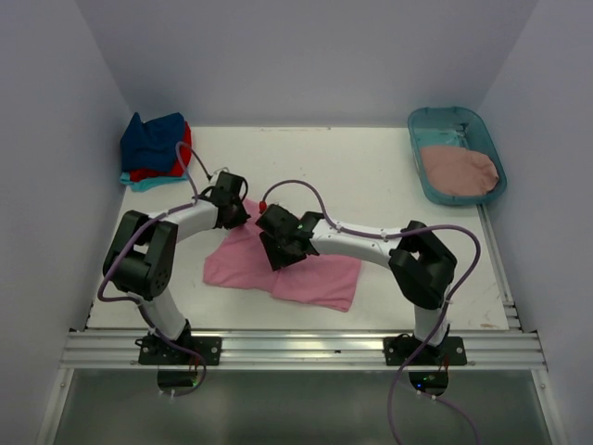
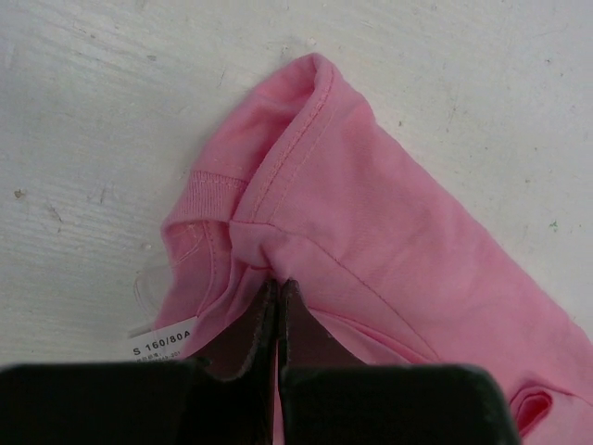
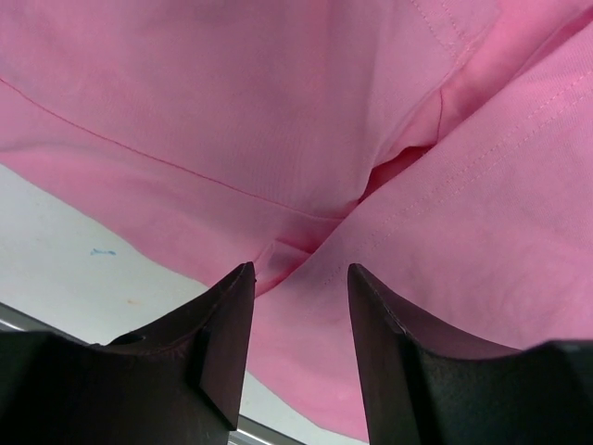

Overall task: Fold and stack the t-shirts
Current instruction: Flatten out the tshirt

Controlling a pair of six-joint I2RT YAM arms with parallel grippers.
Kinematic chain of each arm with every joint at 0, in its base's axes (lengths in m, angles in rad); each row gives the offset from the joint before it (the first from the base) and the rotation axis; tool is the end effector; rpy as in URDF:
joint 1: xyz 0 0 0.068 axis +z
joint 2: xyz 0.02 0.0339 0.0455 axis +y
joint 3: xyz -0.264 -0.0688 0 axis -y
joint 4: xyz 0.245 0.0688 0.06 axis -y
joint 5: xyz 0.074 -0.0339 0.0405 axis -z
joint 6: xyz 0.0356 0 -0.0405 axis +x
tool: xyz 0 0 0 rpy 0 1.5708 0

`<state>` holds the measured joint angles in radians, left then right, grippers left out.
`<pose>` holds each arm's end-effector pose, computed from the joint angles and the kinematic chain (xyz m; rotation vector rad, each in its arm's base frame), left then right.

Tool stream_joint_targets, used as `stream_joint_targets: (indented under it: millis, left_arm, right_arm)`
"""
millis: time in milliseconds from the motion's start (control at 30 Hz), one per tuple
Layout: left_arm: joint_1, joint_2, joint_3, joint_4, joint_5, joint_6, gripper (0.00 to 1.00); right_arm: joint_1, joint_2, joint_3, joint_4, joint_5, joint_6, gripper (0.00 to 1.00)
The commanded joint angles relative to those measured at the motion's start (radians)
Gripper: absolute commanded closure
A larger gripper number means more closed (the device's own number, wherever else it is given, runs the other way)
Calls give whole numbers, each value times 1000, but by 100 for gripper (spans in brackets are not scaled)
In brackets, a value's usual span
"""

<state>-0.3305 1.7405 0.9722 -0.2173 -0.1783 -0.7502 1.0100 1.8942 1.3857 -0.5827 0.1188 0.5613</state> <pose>0.3262 -0.1052 0.1557 -0.5969 2.4739 -0.1992 0.2150 0.3344 0.1999 -0.5621 2.6395 0.3532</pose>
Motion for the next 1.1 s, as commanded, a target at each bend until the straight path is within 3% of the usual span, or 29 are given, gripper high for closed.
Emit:
stream_joint_targets:
  millis: [0,267,333,400,633,867,967,1067]
  left_arm:
    - [24,-10,-20,44,17,-14,100]
    - [36,-18,-35,49,25,-9,100]
    - [39,-24,-39,53,28,-8,100]
    - [41,-25,-43,53,31,-8,100]
    - [47,-45,-47,41,19,9,100]
    - [54,-64,-47,22,-12,14,100]
    - [54,-75,-46,10,-15,18,100]
    - [56,-98,-49,-10,-24,22,100]
  right_arm:
    - [16,23,3,1,38,43,52]
    - [29,46,-42,26,39,72,57]
    - [30,31,-48,23,50,75,72]
    - [30,7,-54,8,76,81,100]
    - [32,-191,-91,-104,243,130,100]
    - [30,-400,-122,-472,574,254,100]
    - [30,-435,-122,-717,694,443,100]
    - [30,-443,-137,-1007,780,754,100]
